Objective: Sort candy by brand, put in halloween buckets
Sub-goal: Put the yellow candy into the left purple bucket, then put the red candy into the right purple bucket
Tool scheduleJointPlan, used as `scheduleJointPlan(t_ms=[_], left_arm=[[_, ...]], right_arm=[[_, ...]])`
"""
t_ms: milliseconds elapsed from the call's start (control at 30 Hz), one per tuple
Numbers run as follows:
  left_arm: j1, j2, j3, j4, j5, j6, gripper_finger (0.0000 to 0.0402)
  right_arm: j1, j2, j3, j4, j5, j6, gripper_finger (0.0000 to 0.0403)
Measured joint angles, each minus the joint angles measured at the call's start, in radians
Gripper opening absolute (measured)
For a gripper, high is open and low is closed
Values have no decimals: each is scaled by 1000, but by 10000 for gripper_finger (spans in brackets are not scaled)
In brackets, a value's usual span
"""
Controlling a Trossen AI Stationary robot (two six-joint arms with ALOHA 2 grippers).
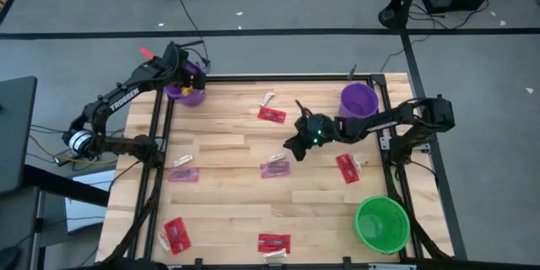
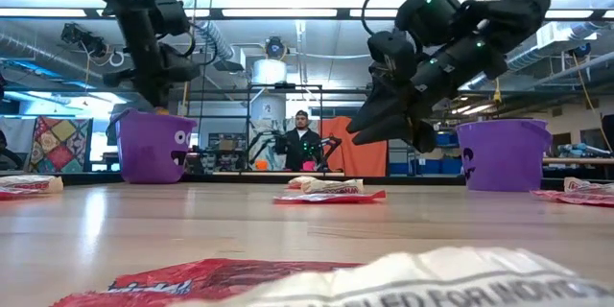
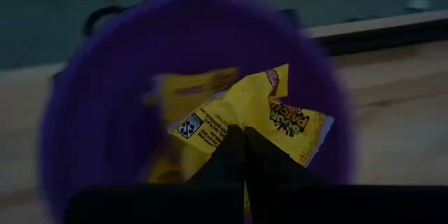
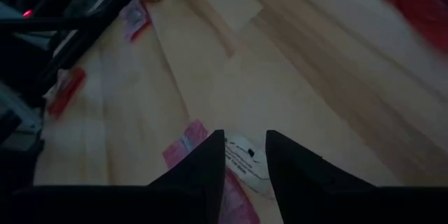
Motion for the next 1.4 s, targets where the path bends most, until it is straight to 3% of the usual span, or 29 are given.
scheduleJointPlan(t_ms=[300,600,767,1067,1300,1400], left_arm=[[0,1,-1,-19,-14,-166,17],[-1,5,-1,-29,-15,-204,118],[-1,5,-1,-32,-1,-198,148],[-30,-1,0,137,215,-150,149],[-131,-14,0,446,467,-51,149],[-205,-7,0,550,502,-34,149]], right_arm=[[-57,0,18,1,-107,-118,116],[-59,0,156,-102,-64,-307,116],[-77,0,243,-177,-45,-399,116],[-127,0,277,-248,-51,-425,116],[-139,0,278,-287,-53,-424,116],[-139,0,278,-288,-53,-421,116]])
